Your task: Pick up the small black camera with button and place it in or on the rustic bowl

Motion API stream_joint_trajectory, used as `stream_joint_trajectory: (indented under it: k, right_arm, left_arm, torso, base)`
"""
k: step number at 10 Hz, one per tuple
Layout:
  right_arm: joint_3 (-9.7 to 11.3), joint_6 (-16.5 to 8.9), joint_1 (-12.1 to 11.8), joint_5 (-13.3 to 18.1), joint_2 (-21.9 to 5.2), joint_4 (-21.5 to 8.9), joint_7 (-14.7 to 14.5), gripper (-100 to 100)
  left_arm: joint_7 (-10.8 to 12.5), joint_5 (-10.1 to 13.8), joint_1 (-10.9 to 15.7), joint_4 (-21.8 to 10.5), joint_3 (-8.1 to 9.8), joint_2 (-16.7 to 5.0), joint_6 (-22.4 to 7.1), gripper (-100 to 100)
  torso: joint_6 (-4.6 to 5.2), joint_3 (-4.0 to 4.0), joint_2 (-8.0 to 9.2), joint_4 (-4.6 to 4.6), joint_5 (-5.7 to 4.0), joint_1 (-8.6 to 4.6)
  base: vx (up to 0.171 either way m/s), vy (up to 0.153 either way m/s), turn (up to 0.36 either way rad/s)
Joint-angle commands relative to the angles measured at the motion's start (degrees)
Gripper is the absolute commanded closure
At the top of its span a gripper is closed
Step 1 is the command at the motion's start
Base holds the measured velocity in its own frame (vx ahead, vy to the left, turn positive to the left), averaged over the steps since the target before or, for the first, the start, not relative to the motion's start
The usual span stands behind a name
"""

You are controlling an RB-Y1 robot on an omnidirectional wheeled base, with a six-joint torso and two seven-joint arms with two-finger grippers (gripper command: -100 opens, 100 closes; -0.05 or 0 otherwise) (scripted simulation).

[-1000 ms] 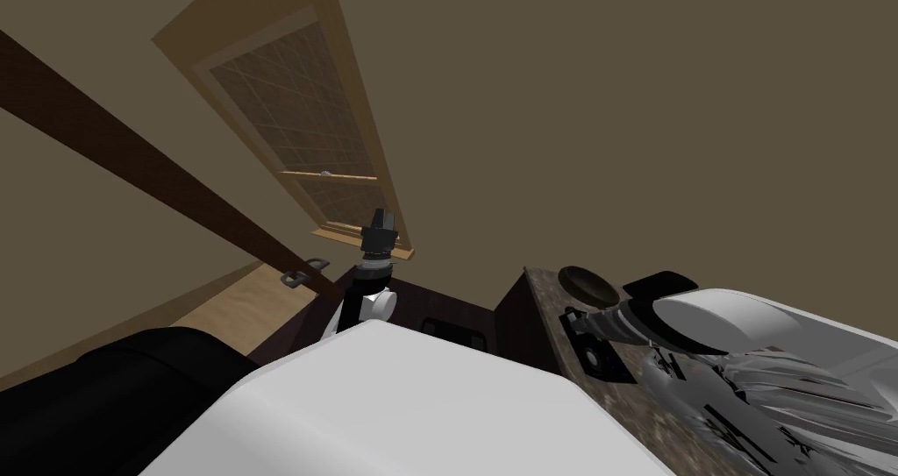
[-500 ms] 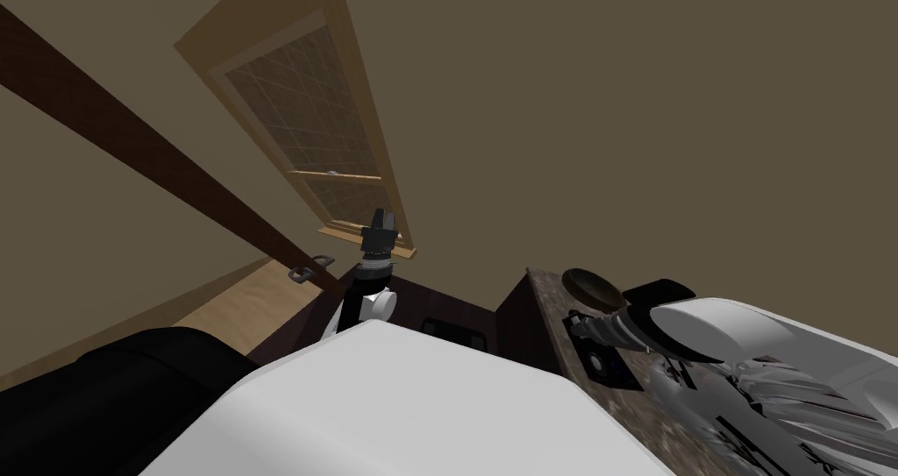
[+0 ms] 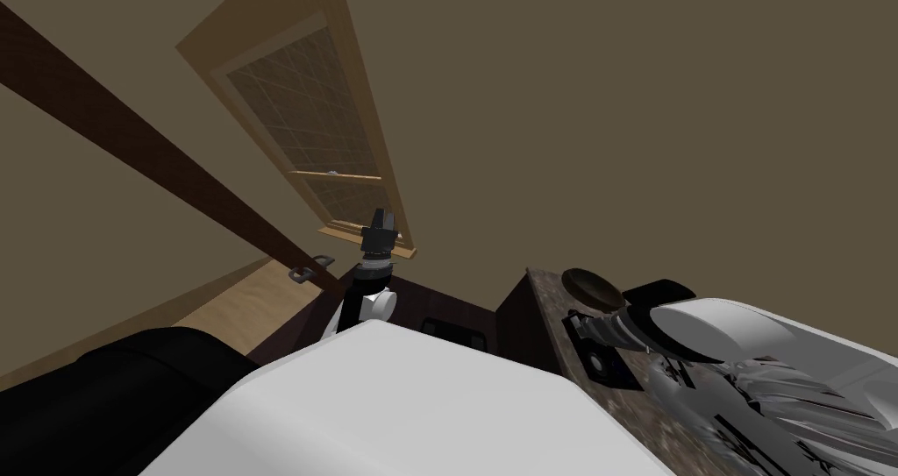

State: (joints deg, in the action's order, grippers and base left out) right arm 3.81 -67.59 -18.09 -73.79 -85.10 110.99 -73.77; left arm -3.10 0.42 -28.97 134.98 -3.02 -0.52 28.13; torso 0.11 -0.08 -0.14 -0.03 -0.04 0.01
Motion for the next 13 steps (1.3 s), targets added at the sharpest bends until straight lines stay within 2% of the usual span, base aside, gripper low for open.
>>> stream_joint_trajectory:
  k: [1, 2, 3, 4, 5, 6, 7, 8, 9, 12, 13]
  right_arm:
    - [0.0, 0.0, 0.0, 0.0, 0.0, 0.0, 0.0, 100]
    - [0.0, 0.0, 0.0, 0.0, 0.0, 0.0, 0.0, 0]
    - [-0.6, -1.2, 1.0, -1.6, -1.3, 0.7, -0.2, 100]
    - [-1.3, -1.8, 1.2, -2.6, -2.2, 1.2, -0.2, 100]
    - [-0.7, -1.4, 1.3, -1.9, -1.6, 0.9, 0.0, 100]
    - [-0.7, -1.7, 1.4, -2.0, -1.6, 1.1, 0.1, 0]
    - [-2.7, -1.8, 2.2, -2.2, -2.3, 0.3, 0.0, 100]
    - [-2.7, -1.8, 2.2, -2.2, -2.3, 0.3, 0.0, 100]
    - [-4.4, -2.1, 2.8, -2.5, -2.9, -0.1, -0.4, 100]
    - [-6.9, -3.1, 3.5, -3.2, -3.9, -0.8, -1.3, 100]
    - [-8.6, -3.9, 3.9, -3.8, -4.8, -1.2, -2.2, 100]
  left_arm:
    - [0.0, 0.0, 0.0, 0.0, 0.0, 0.0, 0.0, 0]
    - [0.0, 0.0, 0.0, 0.0, 0.0, 0.0, 0.0, 0]
    - [0.0, 0.0, 0.0, 0.0, 0.0, 0.0, 0.0, 0]
    - [0.0, 0.0, 0.0, 0.0, 0.0, 0.0, 0.0, 0]
    - [0.0, 0.0, 0.0, 0.0, 0.0, 0.0, 0.0, 0]
    - [0.0, 0.0, 0.0, 0.0, 0.0, 0.0, 0.0, 0]
    - [0.0, 0.0, 0.0, 0.0, 0.0, 0.0, 0.0, 0]
    - [0.0, 0.0, 0.0, 0.0, 0.0, 0.0, 0.0, 0]
    - [0.0, 0.0, 0.0, 0.0, 0.0, 0.0, 0.0, 0]
    - [0.0, 0.0, 0.0, 0.0, 0.0, 0.0, 0.0, 0]
    - [0.0, 0.0, 0.0, 0.0, 0.0, 0.0, 0.0, 0]
  torso:
    - [0.0, 0.0, 0.0, 0.0, 0.0, 0.0]
    - [0.01, 0.0, 0.0, 0.0, 0.0, 0.0]
    - [0.01, 0.0, 0.0, 0.0, 0.0, 0.0]
    - [0.04, 0.0, -0.01, 0.02, 0.04, 0.03]
    - [0.03, 0.0, -0.02, 0.02, 0.06, 0.08]
    - [0.02, 0.0, -0.01, 0.01, 0.04, 0.06]
    - [0.02, 0.01, 0.01, 0.02, 0.04, 0.06]
    - [0.05, 0.03, 0.0, 0.06, 0.12, 0.14]
    - [-0.01, 0.02, -0.01, 0.06, 0.14, 0.22]
    - [0.02, 0.06, 0.0, 0.1, 0.28, 0.44]
    - [0.05, 0.08, 0.03, 0.12, 0.3, 0.42]
  base:
    - [0.0, 0.0, 0.0]
    - [0.0, 0.0, 0.0]
    - [0.008, 0.002, -0.096]
    - [0.017, 0.004, -0.112]
    - [0.008, 0.003, -0.016]
    - [0.0, 0.0, 0.0]
    - [0.009, 0.029, -0.095]
    - [0.012, 0.036, -0.067]
    - [0.014, 0.048, -0.067]
    - [0.02, 0.051, -0.066]
    - [0.033, 0.042, -0.137]
